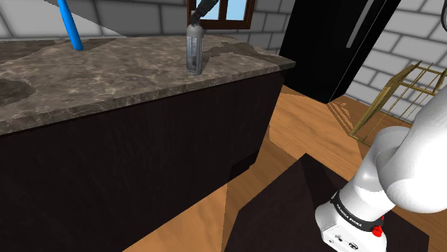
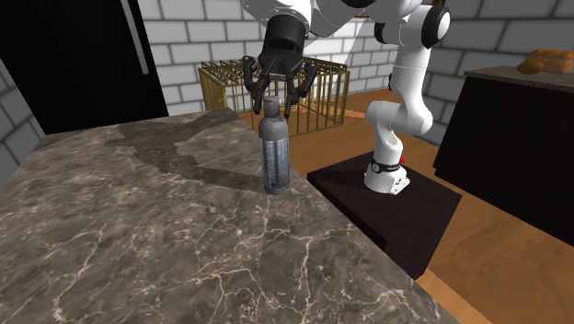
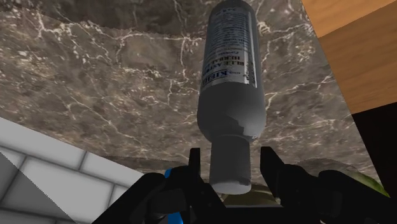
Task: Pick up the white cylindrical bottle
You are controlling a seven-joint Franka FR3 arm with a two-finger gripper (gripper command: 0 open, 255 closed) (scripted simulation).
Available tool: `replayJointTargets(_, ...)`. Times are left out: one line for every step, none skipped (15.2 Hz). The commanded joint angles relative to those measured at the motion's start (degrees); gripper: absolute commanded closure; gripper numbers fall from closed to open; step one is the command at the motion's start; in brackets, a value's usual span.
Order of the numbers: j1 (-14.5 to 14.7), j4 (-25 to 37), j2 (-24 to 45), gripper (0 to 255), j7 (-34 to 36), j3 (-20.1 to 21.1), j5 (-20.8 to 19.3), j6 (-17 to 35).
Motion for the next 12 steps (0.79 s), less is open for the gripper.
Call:
replayJointTargets(-0.1, 1.2, 0.1, 255, 0.6, -0.1, -0.4, -1.1)
replayJointTargets(-0.1, 2.1, 0.2, 255, 0.9, -0.1, -0.6, -1.8)
replayJointTargets(-0.2, 2.9, 0.3, 255, 1.3, -0.1, -0.8, -2.5)
replayJointTargets(-0.2, 3.8, 0.4, 255, 1.7, -0.2, -1.0, -3.2)
replayJointTargets(-0.2, 4.7, 0.6, 255, 2.1, -0.2, -1.2, -3.9)
replayJointTargets(-0.3, 5.7, 0.7, 255, 2.4, -0.2, -1.4, -4.6)
replayJointTargets(-0.3, 6.6, 0.9, 255, 2.8, -0.3, -1.5, -5.3)
replayJointTargets(-0.4, 7.6, 1.1, 255, 3.1, -0.3, -1.7, -6.0)
replayJointTargets(-0.4, 8.6, 1.3, 255, 3.5, -0.4, -1.9, -6.8)
replayJointTargets(-0.4, 9.6, 1.6, 255, 3.8, -0.4, -2.0, -7.5)
replayJointTargets(-0.5, 10.7, 1.8, 255, 4.2, -0.5, -2.1, -8.3)
replayJointTargets(-0.5, 11.8, 2.1, 255, 4.5, -0.5, -2.2, -9.0)
